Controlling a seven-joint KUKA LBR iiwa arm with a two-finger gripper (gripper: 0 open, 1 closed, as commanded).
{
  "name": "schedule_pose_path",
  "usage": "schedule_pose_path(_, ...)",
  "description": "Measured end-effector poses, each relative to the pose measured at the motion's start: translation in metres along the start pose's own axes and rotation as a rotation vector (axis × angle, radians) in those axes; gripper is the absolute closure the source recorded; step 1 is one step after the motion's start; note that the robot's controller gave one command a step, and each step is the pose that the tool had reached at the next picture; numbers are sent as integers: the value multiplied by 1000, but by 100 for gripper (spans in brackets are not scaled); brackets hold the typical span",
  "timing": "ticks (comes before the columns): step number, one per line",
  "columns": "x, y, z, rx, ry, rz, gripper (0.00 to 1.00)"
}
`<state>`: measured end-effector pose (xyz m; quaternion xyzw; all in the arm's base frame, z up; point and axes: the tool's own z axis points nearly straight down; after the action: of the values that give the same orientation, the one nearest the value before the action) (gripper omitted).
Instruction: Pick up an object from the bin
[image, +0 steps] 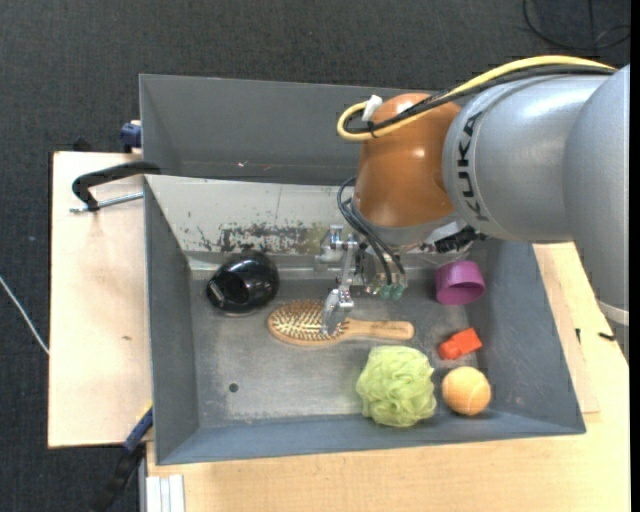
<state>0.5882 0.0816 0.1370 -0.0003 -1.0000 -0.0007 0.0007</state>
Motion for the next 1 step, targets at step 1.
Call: schedule_pose_path(1,0,0,0,0,0,0,0)
